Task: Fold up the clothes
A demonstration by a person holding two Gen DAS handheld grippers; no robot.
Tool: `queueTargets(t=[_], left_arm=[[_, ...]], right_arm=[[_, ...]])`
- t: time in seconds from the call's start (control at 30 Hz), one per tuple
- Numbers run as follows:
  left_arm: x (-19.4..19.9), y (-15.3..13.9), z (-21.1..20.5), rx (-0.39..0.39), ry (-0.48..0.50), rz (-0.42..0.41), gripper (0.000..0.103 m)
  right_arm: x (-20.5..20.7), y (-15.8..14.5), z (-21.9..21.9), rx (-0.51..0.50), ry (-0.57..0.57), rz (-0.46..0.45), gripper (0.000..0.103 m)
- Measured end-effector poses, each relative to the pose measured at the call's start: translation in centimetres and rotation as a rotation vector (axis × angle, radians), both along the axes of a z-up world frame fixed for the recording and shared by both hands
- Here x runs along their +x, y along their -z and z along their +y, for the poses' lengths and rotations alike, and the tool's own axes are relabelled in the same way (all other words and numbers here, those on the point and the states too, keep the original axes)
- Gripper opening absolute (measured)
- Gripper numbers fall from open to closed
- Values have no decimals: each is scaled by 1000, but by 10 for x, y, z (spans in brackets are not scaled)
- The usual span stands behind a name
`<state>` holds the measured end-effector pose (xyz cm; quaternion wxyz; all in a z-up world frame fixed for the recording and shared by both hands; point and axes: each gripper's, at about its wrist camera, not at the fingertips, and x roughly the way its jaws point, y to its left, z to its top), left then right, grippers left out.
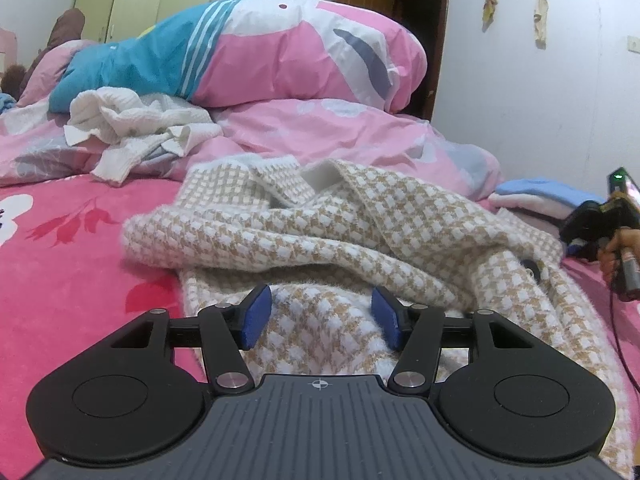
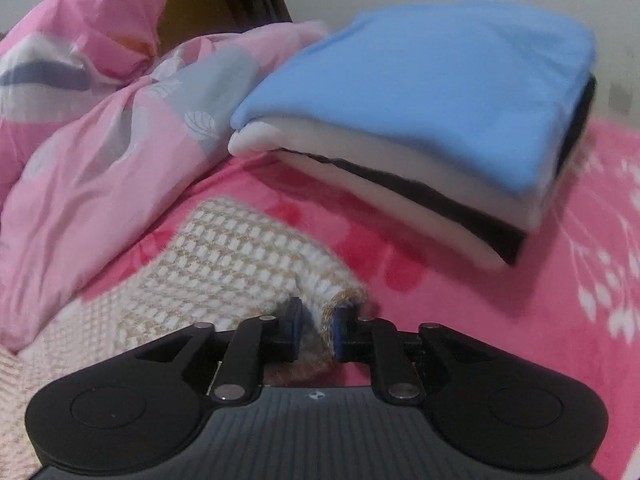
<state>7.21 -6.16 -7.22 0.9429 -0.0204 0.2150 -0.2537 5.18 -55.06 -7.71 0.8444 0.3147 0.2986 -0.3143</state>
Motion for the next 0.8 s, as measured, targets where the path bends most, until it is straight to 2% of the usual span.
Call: queueTargets(t=[0.07,0.2,0.27,0.4,0.53,0.6,0.7,0.8], left_arm=[[1,0,1,-3,-3,5,59],[2,0,1,-9,-10,13,61],[2,0,2,-11,-16,18,62],[3,0,2,-16,-29,30,66],[4,0,3,-20,-41,41,69],[4,0,3,-24,-48,48,69],[1,-3,6,-36,-54,56,68],[-2,-7,11,-41,-53,53,68]], right_arm=[[-19,-7,-4,65,25,-14,42],[-66,-21,-8,195,30,-58,43],[-90,-31,-1,226,23,-72,43],[-124,-75,32,196,-63,-150,43],[-120,-119,89,162,-281,-259,43],[-108,-130,123,177,-415,-295,43],[-78,-128,173,221,-606,-322,43],[-49,-113,218,223,-721,-304,43]])
